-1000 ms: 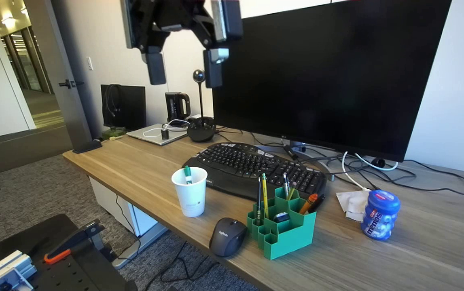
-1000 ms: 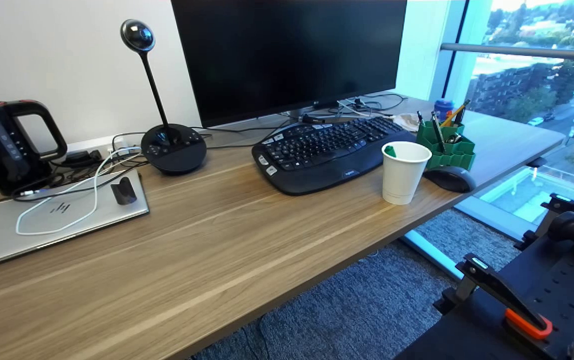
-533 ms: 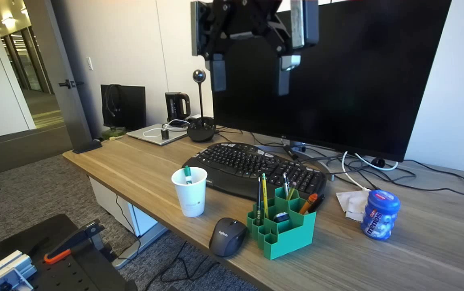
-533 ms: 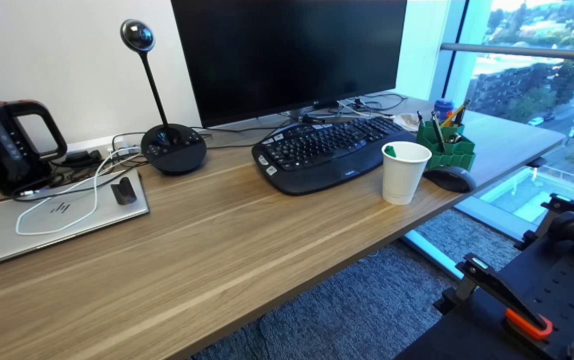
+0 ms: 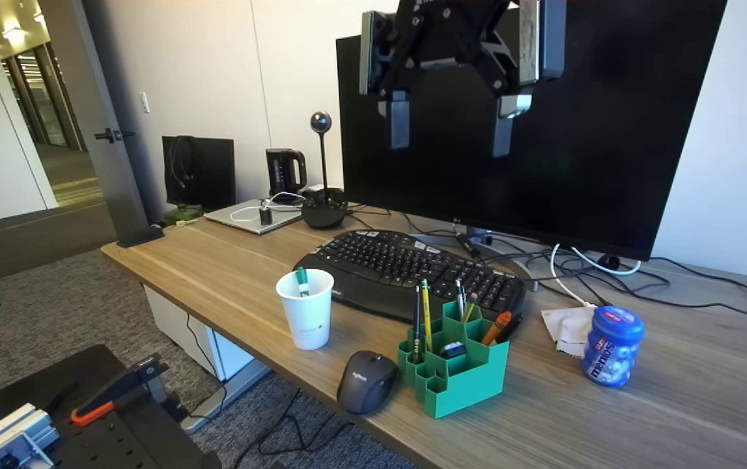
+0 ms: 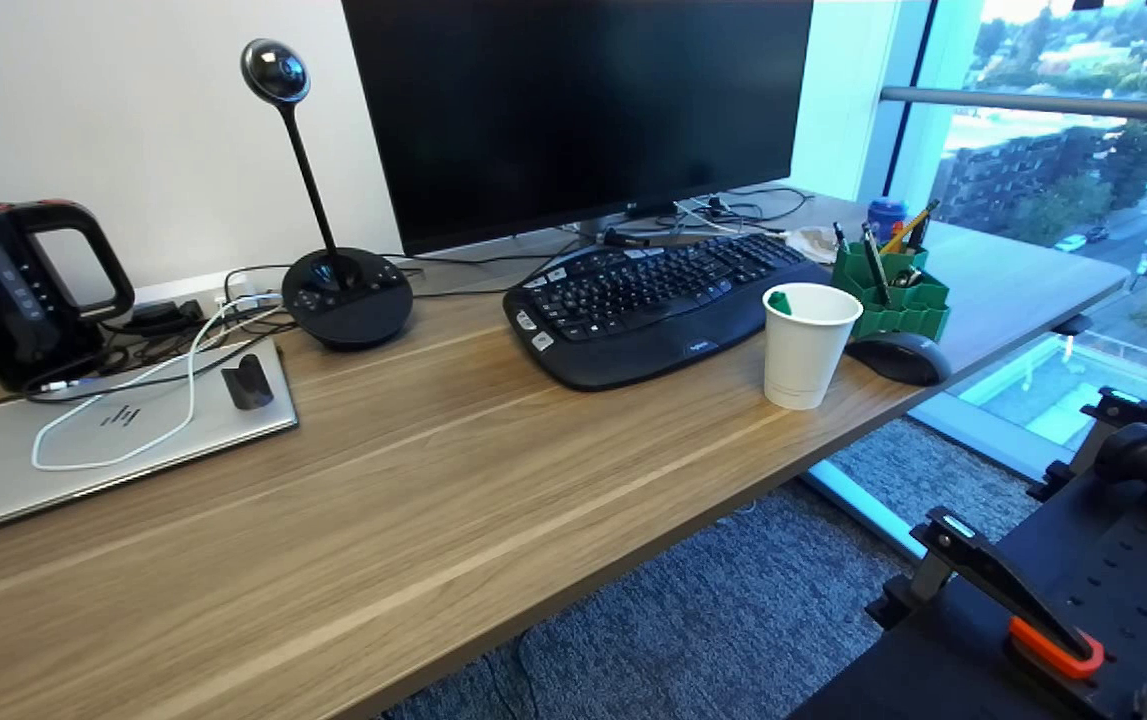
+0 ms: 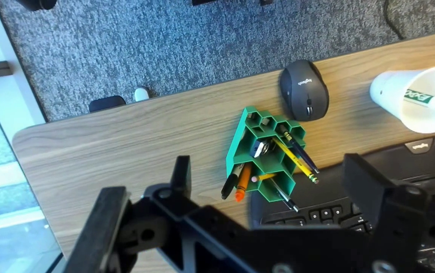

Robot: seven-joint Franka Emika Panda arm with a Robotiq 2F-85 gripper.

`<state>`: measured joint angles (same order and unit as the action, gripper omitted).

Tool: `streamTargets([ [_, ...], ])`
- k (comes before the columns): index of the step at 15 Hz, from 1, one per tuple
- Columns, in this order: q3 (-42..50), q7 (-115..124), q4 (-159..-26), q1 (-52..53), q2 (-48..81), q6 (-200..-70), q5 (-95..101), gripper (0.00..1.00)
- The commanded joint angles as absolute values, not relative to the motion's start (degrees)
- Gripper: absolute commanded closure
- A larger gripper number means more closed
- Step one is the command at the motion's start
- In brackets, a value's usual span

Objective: Put one pencil in the white cup

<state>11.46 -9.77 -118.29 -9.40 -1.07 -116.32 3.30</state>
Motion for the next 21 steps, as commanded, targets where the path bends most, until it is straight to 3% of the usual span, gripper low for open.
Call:
streamTargets([
  [1, 11.1, -9.8, -118.0, -9.8, -1.2, -115.8, 3.1, 0.00],
  [21, 9.7, -11.0, -123.6, -9.6, 3.2, -125.2, -2.5, 0.00],
])
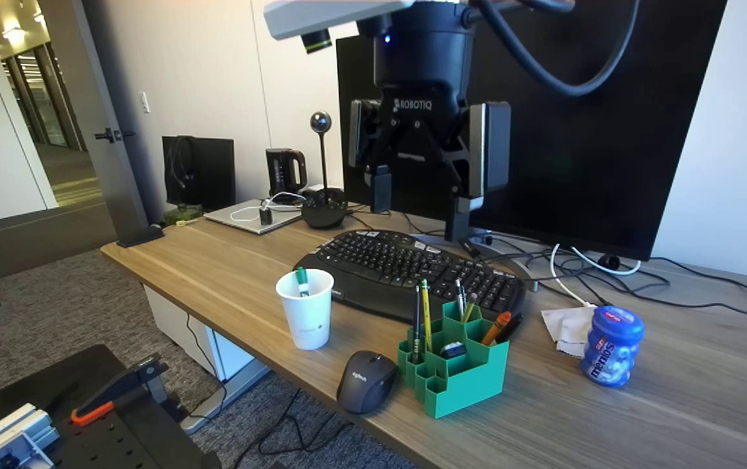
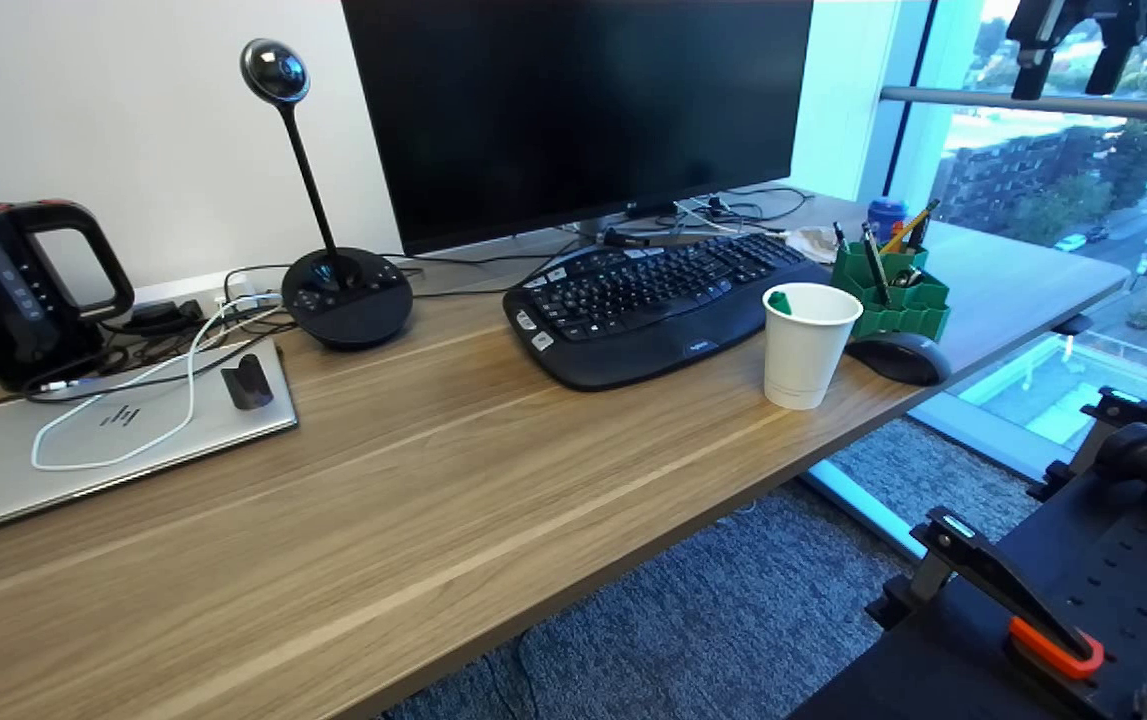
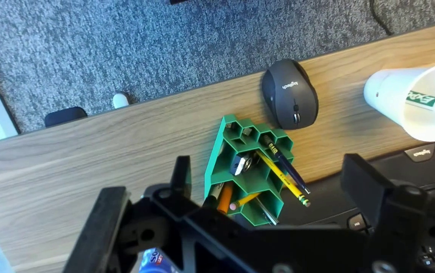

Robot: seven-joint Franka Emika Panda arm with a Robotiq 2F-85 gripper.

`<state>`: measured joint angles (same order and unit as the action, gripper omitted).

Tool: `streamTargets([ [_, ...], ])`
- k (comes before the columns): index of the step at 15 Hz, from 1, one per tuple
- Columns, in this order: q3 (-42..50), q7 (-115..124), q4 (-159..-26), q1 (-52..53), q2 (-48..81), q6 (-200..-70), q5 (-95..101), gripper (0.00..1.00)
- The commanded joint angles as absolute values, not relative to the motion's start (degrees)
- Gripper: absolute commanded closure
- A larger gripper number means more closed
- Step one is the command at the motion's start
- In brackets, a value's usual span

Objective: Put one pencil in the white cup

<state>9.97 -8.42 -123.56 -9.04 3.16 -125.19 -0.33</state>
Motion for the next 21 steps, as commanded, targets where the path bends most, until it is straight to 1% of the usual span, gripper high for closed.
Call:
streamTargets([
  [1, 9.6, -11.7, -123.5, -9.6, 3.2, -123.8, -3.3, 0.00],
  [9, 9.7, -10.6, -123.5, -9.4, 3.6, -124.7, -2.2, 0.00],
  [16, 10.0, -2.2, -126.6, -9.1, 6.5, -138.1, 2.6, 0.00],
  [21, 10.4, 2.9, -125.1, -9.1, 9.8, -141.0, 3.9, 0.00],
])
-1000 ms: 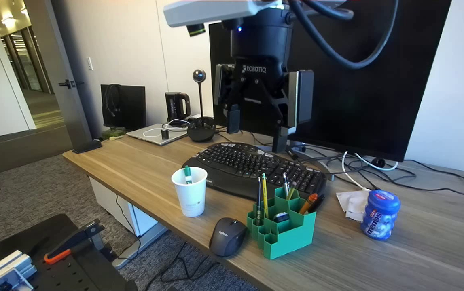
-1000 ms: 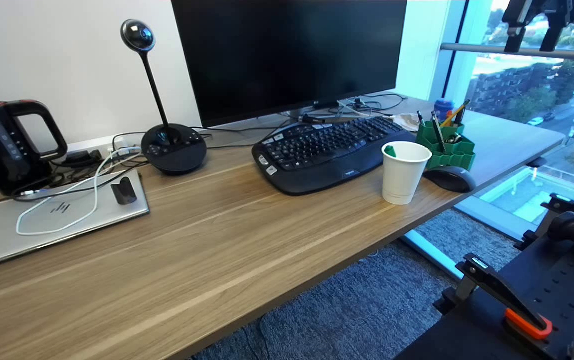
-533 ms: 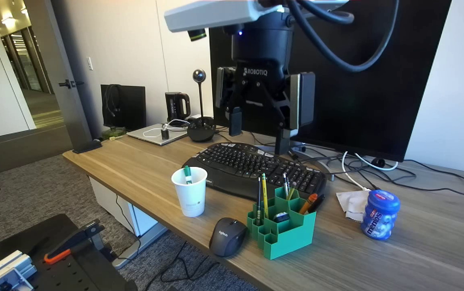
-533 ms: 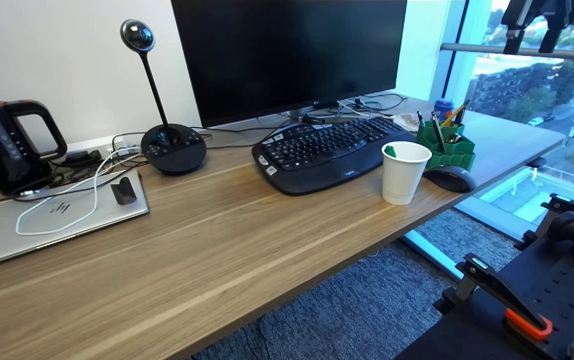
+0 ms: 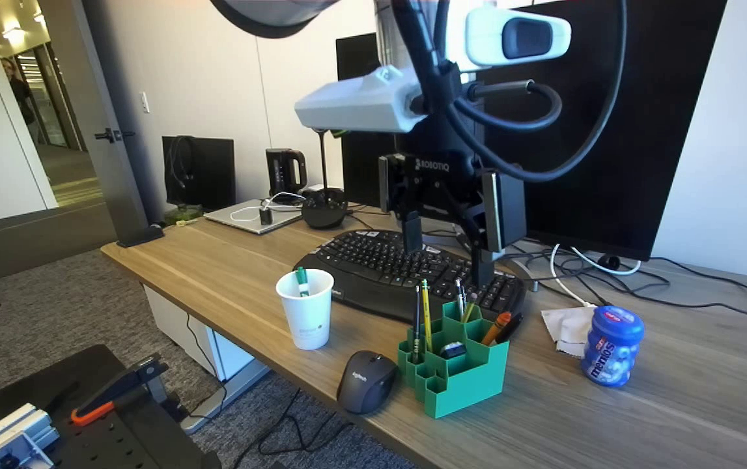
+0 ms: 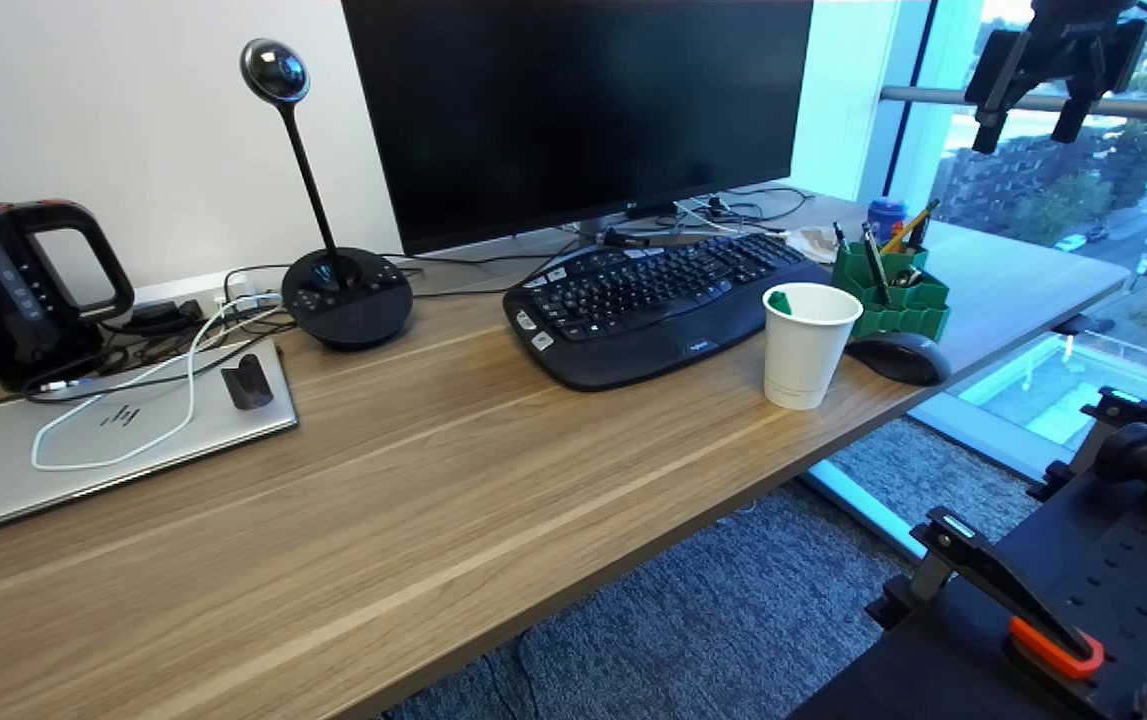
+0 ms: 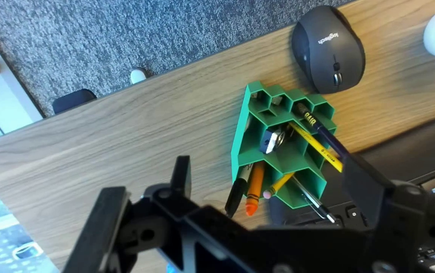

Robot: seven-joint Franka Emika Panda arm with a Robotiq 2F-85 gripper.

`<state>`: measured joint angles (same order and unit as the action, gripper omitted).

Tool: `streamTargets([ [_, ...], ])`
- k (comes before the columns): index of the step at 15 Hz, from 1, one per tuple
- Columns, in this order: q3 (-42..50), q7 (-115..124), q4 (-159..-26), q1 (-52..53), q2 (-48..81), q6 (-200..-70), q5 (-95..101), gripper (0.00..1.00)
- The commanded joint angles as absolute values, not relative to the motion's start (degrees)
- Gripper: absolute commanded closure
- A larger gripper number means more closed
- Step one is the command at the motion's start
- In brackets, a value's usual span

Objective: Put one pencil in the white cup

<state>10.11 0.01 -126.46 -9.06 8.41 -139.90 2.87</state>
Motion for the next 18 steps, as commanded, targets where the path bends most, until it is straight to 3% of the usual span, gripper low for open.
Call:
streamTargets([
  [1, 10.5, 3.3, -124.6, -9.1, 10.2, -140.9, 3.7, 0.00],
  [18, 11.6, 5.8, -119.0, -9.9, 13.8, -137.2, 2.9, 0.00],
])
